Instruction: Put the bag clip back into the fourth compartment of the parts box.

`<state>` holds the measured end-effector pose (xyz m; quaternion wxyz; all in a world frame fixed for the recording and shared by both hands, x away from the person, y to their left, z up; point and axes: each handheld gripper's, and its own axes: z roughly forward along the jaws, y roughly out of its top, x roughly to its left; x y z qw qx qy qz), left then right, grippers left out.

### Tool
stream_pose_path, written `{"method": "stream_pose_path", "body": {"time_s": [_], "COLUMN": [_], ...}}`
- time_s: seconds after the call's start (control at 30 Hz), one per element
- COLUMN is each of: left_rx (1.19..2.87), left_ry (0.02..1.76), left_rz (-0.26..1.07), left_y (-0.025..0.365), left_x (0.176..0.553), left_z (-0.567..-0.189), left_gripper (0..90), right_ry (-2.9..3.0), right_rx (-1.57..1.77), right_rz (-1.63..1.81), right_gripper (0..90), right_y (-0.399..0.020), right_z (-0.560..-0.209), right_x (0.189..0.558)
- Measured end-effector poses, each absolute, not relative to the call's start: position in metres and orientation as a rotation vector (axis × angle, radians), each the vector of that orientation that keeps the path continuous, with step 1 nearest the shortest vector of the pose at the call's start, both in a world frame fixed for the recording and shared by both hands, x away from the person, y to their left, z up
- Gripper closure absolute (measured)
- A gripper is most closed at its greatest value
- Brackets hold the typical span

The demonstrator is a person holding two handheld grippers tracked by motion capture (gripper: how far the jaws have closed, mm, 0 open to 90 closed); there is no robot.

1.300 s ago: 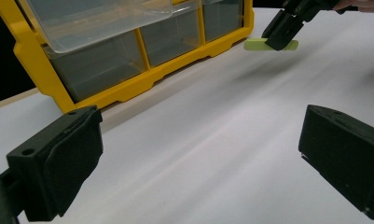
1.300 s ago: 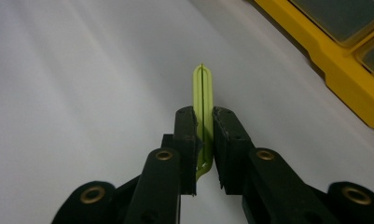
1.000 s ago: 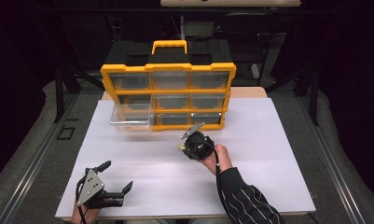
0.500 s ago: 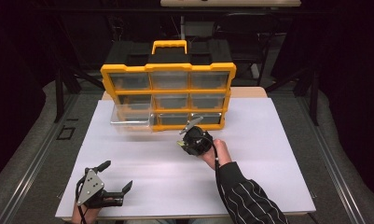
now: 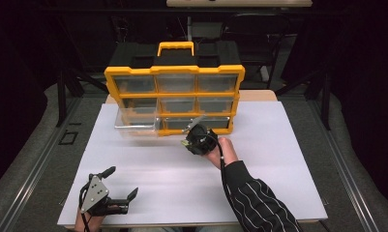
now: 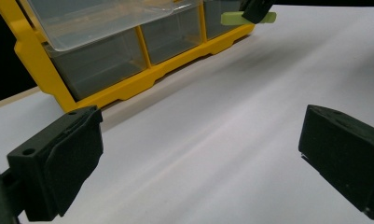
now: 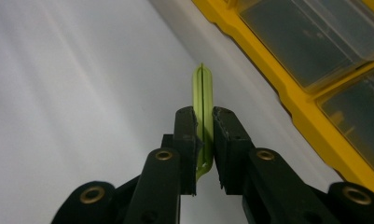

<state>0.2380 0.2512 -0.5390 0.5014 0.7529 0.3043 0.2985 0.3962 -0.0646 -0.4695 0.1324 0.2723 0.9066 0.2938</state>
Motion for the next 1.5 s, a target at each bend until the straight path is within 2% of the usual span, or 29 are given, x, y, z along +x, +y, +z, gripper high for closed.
{"method": "stream_pose_path", "body": {"time_s": [1.5], "left_rx": [1.824], "left_ry": [0.74], "left_rz": [0.725], "left_y": [0.252], "left_x": [0.239], "left_z": [-0.539], "left_gripper": [0.0], "right_ry": [2.597], "right_rx": [0.704], "right_rz": [0.855], "right_gripper": [80.1], "right_y": [-0.047], "right_z": [-0.418], "right_x": [0.412]}}
